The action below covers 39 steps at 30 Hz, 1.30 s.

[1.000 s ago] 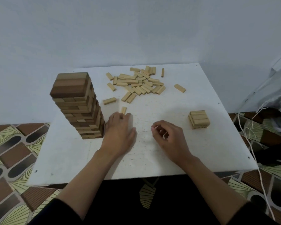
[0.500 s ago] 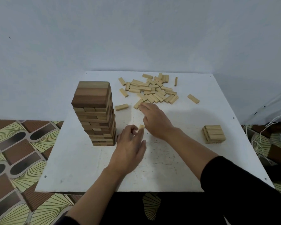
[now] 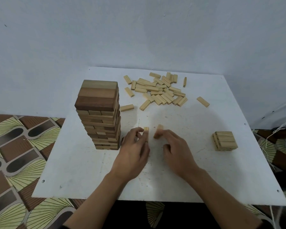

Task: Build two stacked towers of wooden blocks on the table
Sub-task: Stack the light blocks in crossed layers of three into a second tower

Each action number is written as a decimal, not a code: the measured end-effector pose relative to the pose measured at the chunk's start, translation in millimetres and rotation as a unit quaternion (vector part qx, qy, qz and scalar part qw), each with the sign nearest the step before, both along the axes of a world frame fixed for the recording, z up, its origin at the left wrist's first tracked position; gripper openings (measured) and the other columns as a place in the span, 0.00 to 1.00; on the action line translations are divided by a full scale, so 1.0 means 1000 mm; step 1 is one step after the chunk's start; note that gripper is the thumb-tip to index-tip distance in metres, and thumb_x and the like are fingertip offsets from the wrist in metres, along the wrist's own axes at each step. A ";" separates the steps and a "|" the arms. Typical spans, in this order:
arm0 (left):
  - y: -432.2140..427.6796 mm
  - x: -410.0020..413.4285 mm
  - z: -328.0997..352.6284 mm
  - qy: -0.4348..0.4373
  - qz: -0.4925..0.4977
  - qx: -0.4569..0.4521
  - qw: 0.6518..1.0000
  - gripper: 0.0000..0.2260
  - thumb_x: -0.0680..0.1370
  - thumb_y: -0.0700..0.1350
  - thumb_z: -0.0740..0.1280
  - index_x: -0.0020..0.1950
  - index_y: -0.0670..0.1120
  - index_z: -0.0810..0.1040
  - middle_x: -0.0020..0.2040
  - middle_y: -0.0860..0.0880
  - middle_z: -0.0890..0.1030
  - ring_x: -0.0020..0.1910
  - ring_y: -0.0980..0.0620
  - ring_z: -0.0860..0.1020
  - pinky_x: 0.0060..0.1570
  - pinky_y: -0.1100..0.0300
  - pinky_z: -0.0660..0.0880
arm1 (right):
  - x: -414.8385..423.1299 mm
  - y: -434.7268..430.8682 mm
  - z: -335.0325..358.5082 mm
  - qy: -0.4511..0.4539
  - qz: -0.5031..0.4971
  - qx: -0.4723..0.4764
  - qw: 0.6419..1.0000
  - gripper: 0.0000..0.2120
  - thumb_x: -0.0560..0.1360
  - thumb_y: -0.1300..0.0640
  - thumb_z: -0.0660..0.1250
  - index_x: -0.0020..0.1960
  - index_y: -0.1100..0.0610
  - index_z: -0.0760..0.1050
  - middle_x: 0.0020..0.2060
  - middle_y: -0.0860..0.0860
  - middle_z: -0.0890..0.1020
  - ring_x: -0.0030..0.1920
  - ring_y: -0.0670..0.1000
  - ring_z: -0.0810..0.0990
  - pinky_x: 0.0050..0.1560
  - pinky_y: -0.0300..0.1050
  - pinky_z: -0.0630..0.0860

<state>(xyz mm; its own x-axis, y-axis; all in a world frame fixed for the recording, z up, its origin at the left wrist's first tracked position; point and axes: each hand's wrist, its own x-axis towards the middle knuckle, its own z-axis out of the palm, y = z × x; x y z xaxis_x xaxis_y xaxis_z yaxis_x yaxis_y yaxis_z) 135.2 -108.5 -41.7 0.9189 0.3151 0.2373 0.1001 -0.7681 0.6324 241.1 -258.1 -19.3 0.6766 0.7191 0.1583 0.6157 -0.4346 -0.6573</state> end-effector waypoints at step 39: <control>0.004 0.003 -0.011 -0.044 -0.001 0.030 0.999 0.16 0.81 0.43 0.68 0.69 0.47 0.79 0.68 0.49 0.76 0.64 0.47 0.73 0.62 0.51 0.75 | 0.010 -0.005 0.004 -0.043 -0.034 -0.003 0.998 0.17 0.75 0.72 0.60 0.55 0.57 0.80 0.51 0.47 0.79 0.41 0.37 0.73 0.46 0.23 0.66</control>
<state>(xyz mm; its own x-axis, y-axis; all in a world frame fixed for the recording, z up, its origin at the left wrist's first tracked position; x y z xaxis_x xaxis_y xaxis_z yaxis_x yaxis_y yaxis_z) 138.3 -104.2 -52.4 0.8944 0.2967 0.3348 0.0455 -0.8049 0.5917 251.0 -262.7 -15.4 0.7080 0.6730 0.2141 0.6387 -0.4807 -0.6008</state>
